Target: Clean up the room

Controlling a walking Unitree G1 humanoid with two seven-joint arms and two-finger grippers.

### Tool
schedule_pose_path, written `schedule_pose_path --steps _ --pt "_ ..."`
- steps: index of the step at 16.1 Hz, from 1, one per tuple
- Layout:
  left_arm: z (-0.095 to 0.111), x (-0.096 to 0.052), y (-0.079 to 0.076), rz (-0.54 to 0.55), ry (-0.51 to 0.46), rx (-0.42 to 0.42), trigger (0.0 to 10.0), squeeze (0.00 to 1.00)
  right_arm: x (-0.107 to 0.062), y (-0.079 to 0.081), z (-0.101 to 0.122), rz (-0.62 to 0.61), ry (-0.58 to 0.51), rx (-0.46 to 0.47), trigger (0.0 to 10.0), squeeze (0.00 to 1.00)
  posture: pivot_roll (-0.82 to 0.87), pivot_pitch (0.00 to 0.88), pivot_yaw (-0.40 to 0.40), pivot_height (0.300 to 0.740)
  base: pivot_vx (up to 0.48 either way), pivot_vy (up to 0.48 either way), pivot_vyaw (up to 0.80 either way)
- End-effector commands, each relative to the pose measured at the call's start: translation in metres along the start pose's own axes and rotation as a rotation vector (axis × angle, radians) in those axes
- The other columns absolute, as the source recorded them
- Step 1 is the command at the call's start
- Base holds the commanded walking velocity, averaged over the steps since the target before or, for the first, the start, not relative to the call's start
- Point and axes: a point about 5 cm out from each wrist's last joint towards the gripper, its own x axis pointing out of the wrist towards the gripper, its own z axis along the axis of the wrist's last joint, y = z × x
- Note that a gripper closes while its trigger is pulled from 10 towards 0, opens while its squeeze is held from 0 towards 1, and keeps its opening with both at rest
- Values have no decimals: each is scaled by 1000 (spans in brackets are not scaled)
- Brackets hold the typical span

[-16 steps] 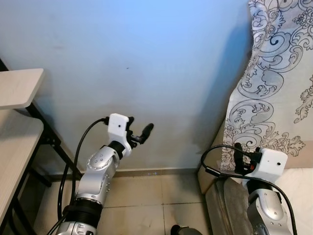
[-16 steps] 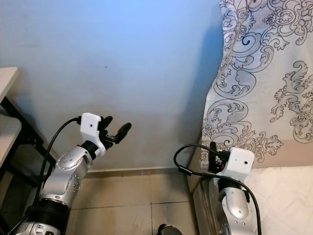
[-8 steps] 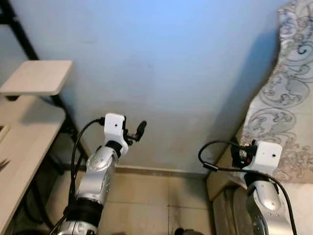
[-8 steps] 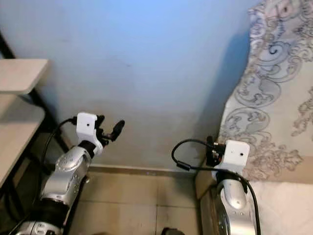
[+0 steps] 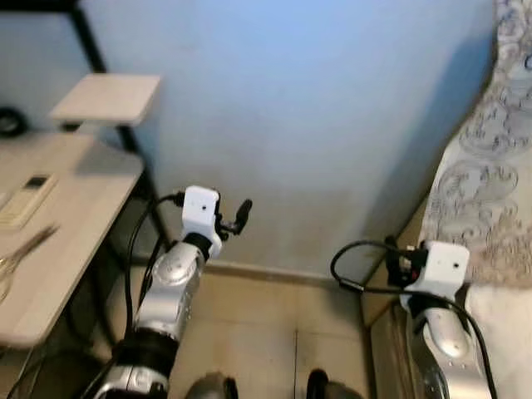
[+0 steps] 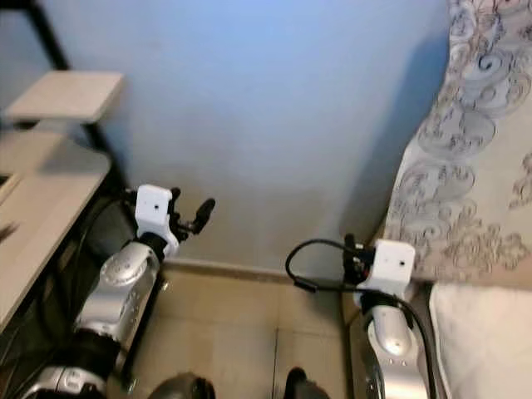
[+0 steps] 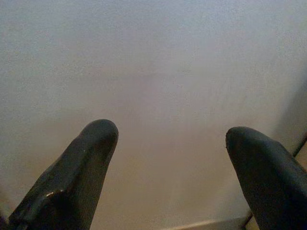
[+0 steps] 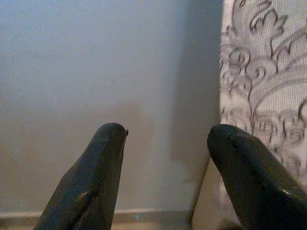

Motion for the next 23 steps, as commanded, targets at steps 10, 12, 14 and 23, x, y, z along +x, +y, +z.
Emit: schedule_pose_path --steps 10,12,14,23 --pt "3 6 -9 -36 -30 12 10000 0 -3 -8 -8 -32 30 -13 10000 0 -28 0 35 736 -430 0 0" --pt "3 6 -10 -42 -31 14 10000 0 -4 -9 -10 -37 35 -13 10000 0 -30 0 38 736 -442 0 0" --pt "3 6 -10 -47 -32 16 10000 0 -5 -8 -10 -38 37 -13 10000 0 -33 0 43 736 -441 0 0" --pt "-4 8 -8 -1 1 -40 10000 0 -8 -11 -9 -58 11 5 10000 0 -51 0 53 736 -396 0 0"
